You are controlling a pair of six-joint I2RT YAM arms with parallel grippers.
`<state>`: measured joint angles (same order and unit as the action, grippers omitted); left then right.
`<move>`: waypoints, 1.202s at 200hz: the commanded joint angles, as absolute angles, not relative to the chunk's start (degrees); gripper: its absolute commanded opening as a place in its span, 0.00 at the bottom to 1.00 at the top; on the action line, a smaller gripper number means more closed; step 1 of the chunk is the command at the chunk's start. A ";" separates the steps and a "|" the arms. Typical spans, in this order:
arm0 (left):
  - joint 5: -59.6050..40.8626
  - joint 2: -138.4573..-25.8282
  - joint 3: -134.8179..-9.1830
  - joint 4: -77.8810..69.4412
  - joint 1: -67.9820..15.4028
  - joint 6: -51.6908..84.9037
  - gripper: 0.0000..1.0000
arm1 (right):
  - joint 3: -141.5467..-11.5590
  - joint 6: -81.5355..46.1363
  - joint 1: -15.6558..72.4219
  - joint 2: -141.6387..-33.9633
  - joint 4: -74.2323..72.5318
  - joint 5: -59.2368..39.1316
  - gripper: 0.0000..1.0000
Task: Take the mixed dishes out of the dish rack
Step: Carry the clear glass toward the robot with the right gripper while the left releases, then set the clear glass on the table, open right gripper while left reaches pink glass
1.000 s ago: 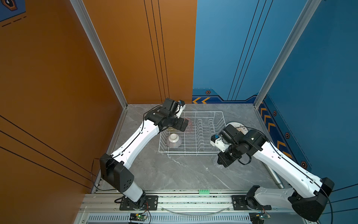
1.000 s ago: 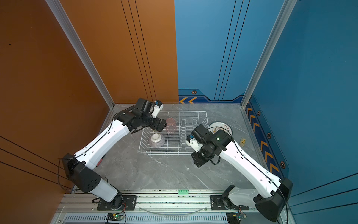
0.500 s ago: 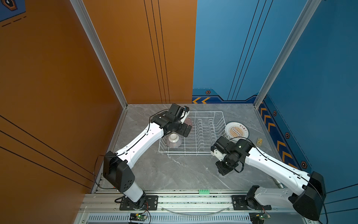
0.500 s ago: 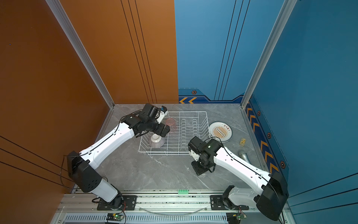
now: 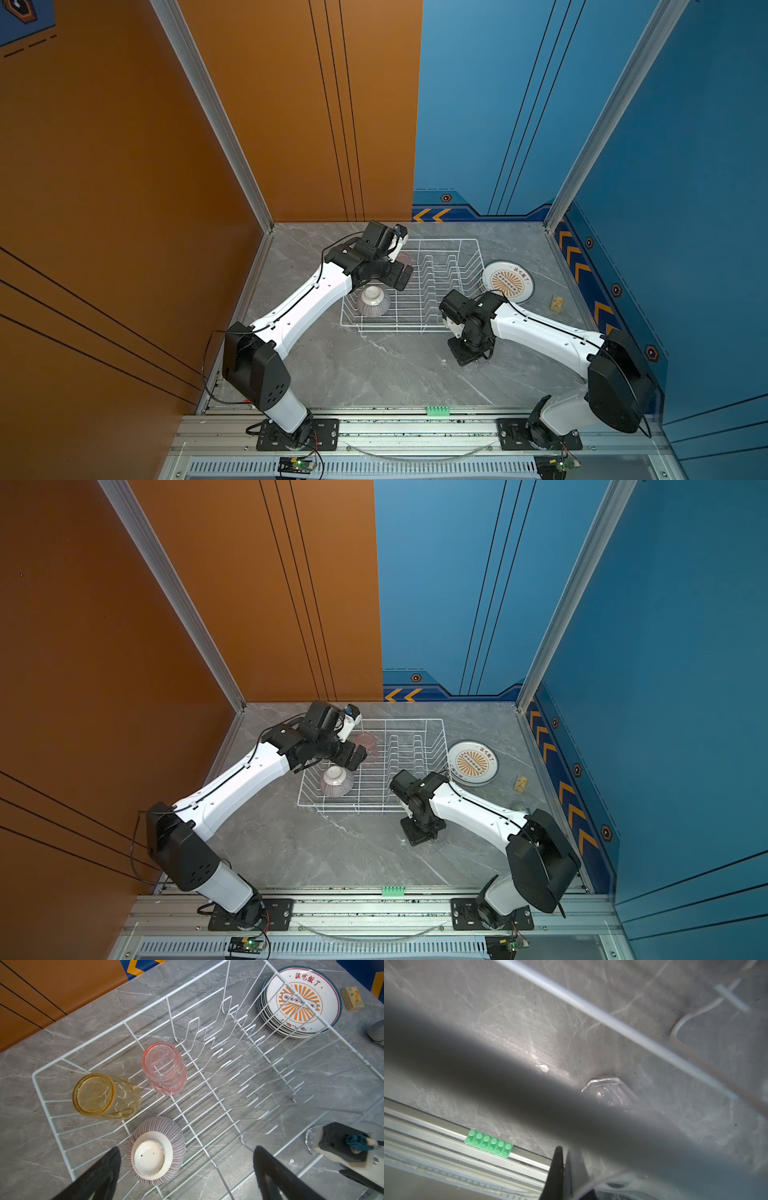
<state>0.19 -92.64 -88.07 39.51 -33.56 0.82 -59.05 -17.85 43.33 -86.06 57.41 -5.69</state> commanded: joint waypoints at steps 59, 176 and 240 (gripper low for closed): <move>-1.14 -94.68 -88.73 38.95 -33.49 -0.09 0.99 | -59.86 -17.67 42.61 -88.25 54.69 -4.54 0.09; -0.48 -98.73 -91.04 41.80 -33.13 -0.92 0.98 | -66.86 -16.92 36.59 -71.35 56.36 -7.89 0.82; 2.06 -110.25 -101.84 44.56 -31.58 -0.91 0.98 | -68.18 -17.31 25.18 -64.38 45.89 -17.17 0.88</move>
